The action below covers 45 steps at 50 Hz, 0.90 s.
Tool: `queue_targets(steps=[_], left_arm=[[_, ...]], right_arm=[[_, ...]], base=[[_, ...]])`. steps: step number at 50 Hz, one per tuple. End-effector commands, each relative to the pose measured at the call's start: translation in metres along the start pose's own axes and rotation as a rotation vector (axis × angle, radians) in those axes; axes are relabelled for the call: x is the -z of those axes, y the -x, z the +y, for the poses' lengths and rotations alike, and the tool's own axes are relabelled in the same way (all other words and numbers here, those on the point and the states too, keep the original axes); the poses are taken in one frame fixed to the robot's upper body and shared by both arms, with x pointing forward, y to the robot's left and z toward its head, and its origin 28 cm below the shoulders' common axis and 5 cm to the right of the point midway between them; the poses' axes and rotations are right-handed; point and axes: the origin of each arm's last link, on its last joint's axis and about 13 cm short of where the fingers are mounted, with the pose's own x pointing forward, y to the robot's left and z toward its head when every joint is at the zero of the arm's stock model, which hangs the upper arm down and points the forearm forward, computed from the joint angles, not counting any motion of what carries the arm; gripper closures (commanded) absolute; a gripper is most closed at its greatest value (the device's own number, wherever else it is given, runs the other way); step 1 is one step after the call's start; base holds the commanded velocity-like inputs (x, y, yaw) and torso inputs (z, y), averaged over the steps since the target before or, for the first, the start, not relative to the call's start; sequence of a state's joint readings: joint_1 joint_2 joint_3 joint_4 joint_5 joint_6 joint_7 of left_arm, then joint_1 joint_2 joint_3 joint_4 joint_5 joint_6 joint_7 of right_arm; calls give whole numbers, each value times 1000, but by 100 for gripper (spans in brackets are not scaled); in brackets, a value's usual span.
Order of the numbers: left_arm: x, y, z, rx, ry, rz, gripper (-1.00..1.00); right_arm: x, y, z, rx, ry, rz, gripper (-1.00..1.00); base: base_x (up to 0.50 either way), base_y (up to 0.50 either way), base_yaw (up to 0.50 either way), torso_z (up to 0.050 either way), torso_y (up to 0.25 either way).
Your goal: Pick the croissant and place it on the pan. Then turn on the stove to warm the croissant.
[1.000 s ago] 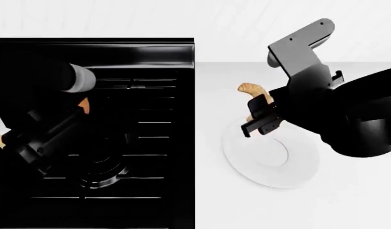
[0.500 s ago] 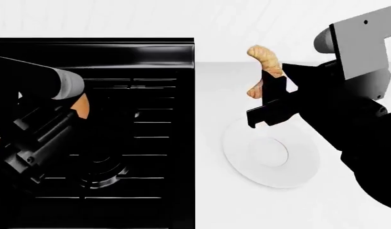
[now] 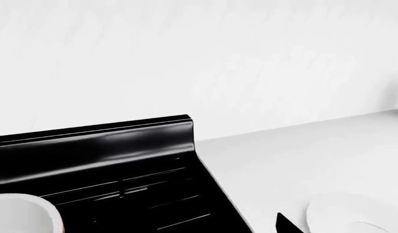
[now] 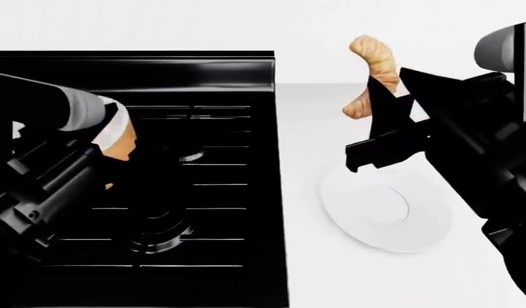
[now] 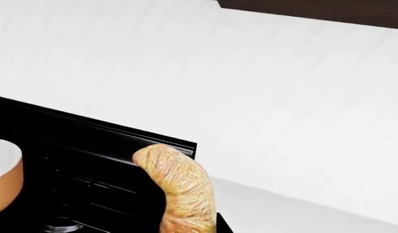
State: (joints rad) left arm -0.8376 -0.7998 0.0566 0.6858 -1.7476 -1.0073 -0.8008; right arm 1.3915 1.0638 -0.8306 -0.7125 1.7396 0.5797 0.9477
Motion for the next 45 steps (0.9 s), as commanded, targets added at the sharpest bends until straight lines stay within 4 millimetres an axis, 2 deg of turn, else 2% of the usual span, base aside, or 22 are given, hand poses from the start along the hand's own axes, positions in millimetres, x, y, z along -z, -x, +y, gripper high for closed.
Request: queue_targets(steps=[1,45], left_arm=[[-2,1,0,-5,1,-7,-100],[-3,5,-2,-2,-8,-14,-100]], right_arm=[[0,3,2,-9,23,-17,100],[-4,12,3,-3,38,-41,100]], base=[[0,500,0,0,0],[0,500,0,0,0]])
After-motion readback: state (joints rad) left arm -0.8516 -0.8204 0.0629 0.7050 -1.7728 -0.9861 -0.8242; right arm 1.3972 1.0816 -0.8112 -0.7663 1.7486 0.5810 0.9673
